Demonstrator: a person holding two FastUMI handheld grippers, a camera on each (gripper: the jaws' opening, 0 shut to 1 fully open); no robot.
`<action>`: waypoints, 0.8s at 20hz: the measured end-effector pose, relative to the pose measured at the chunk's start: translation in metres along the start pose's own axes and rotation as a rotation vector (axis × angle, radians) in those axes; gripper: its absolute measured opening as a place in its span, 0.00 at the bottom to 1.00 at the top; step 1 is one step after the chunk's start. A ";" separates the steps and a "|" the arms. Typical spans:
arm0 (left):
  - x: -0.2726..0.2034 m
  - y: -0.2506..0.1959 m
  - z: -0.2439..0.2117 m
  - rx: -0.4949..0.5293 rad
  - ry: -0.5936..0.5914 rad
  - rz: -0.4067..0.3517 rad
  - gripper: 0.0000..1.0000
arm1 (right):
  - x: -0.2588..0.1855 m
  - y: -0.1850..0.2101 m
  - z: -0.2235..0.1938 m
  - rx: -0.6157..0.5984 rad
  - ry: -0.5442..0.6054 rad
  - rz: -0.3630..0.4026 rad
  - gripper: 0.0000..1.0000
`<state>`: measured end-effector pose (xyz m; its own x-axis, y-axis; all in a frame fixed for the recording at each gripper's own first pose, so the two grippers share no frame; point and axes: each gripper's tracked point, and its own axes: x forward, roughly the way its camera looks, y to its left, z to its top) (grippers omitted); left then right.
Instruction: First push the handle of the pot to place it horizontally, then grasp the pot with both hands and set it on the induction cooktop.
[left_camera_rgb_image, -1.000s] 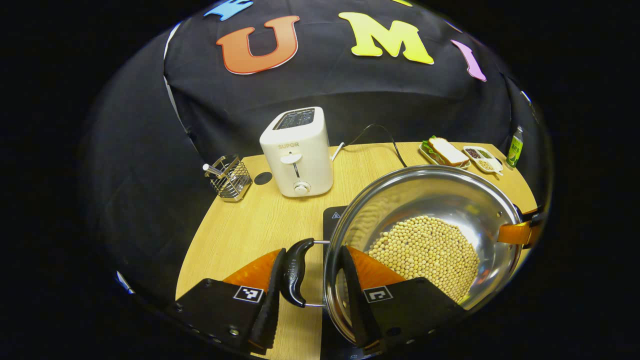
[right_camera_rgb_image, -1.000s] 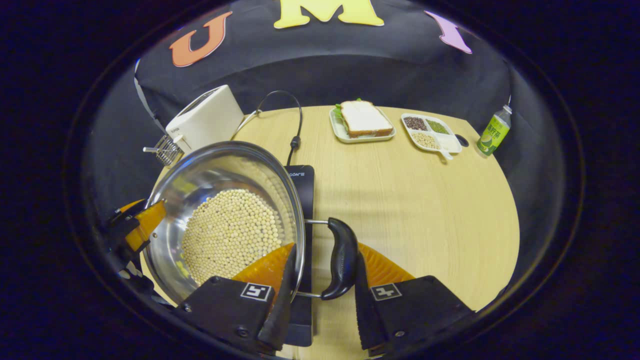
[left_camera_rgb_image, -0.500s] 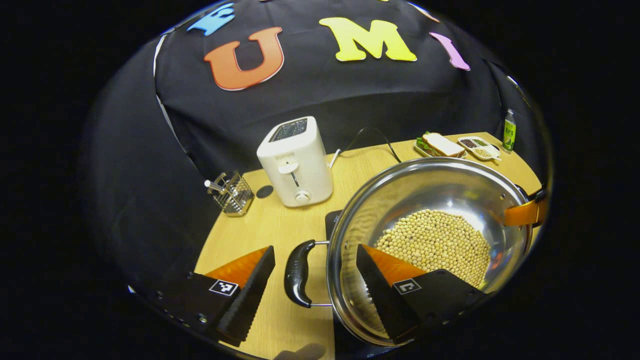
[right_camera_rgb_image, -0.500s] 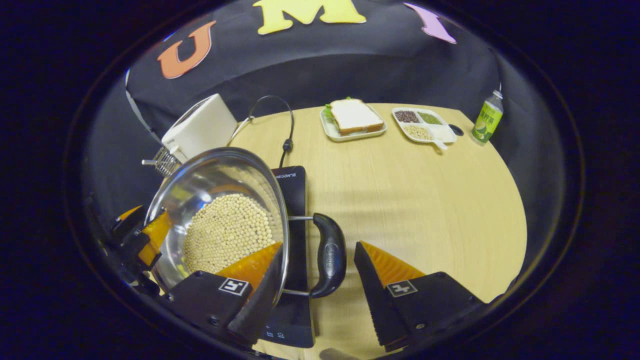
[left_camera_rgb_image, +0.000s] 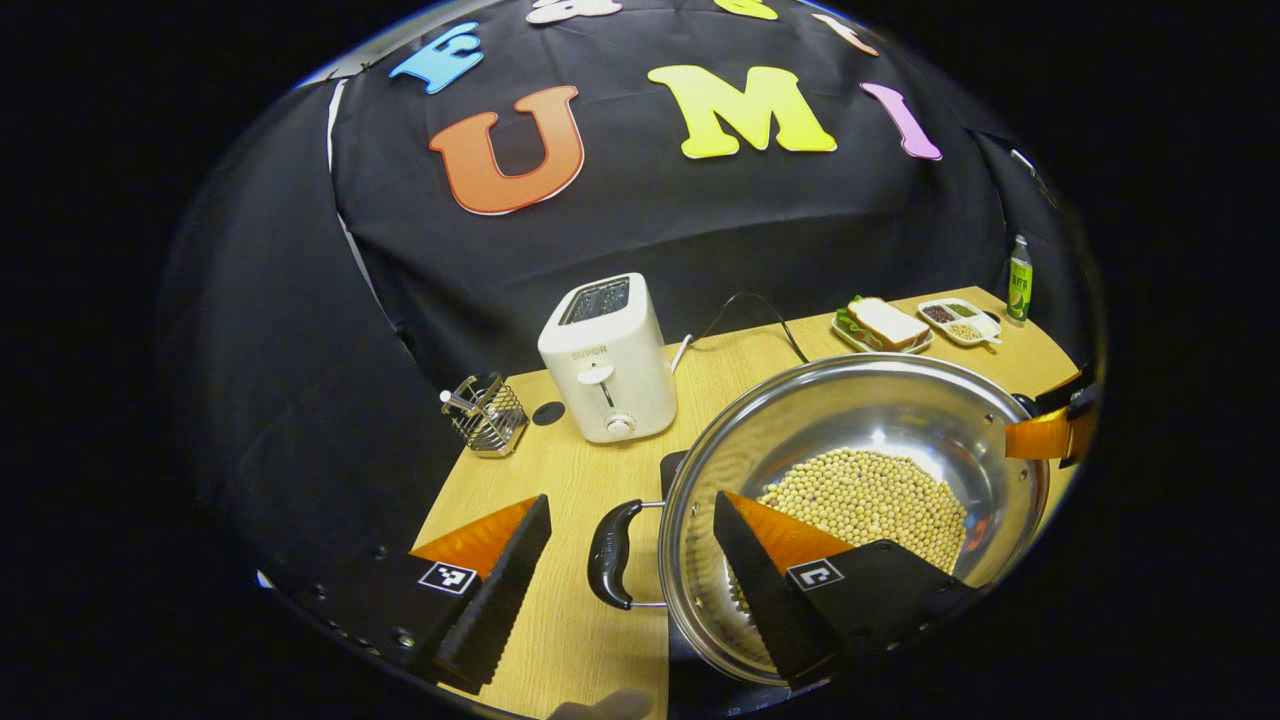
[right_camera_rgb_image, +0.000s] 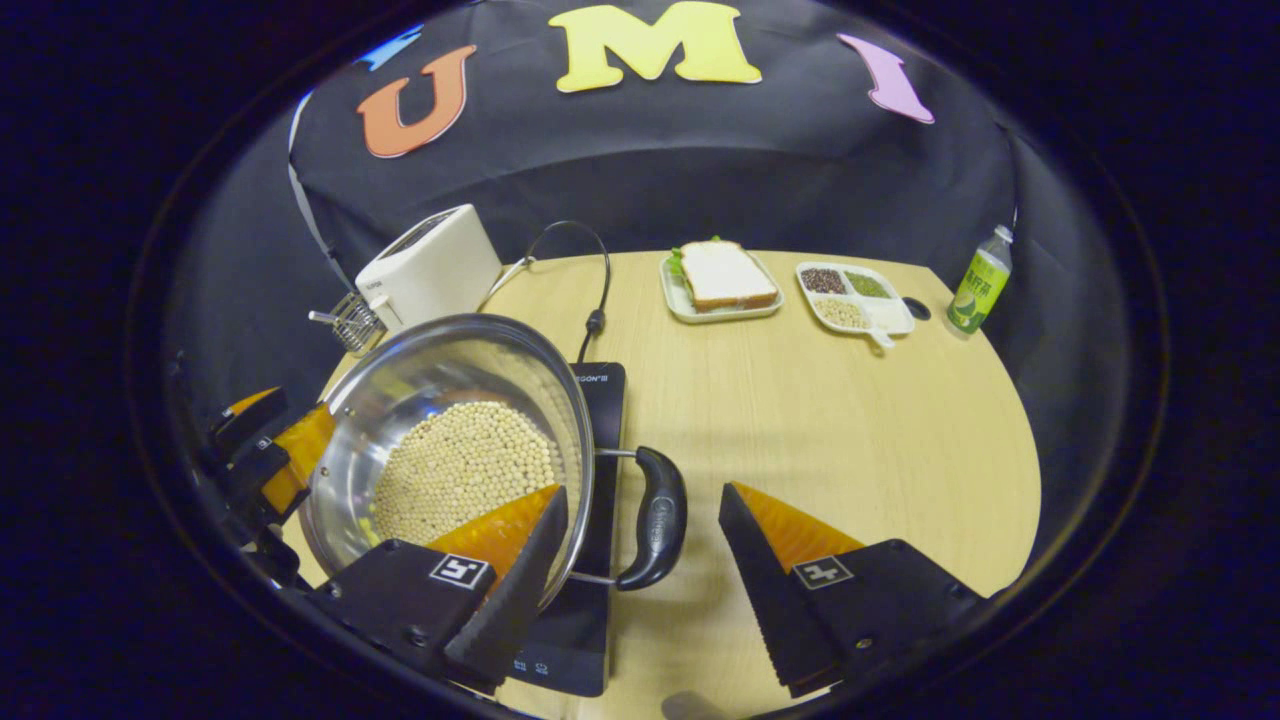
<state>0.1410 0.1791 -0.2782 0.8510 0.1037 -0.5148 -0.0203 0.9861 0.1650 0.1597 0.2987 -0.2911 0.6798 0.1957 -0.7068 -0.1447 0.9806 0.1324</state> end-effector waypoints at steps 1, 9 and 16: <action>-0.003 -0.001 0.002 -0.006 -0.002 0.000 0.97 | -0.002 0.002 0.002 -0.009 -0.009 0.001 0.96; -0.047 -0.002 0.026 -0.080 -0.044 0.019 0.96 | -0.048 -0.001 0.025 -0.043 -0.092 0.042 0.96; -0.129 -0.009 0.105 -0.112 -0.212 0.048 0.96 | -0.141 -0.038 0.077 -0.127 -0.298 0.030 0.95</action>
<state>0.0860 0.1434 -0.1251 0.9384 0.1333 -0.3188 -0.1117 0.9901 0.0850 0.1247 0.2349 -0.1423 0.8516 0.2378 -0.4672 -0.2435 0.9686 0.0492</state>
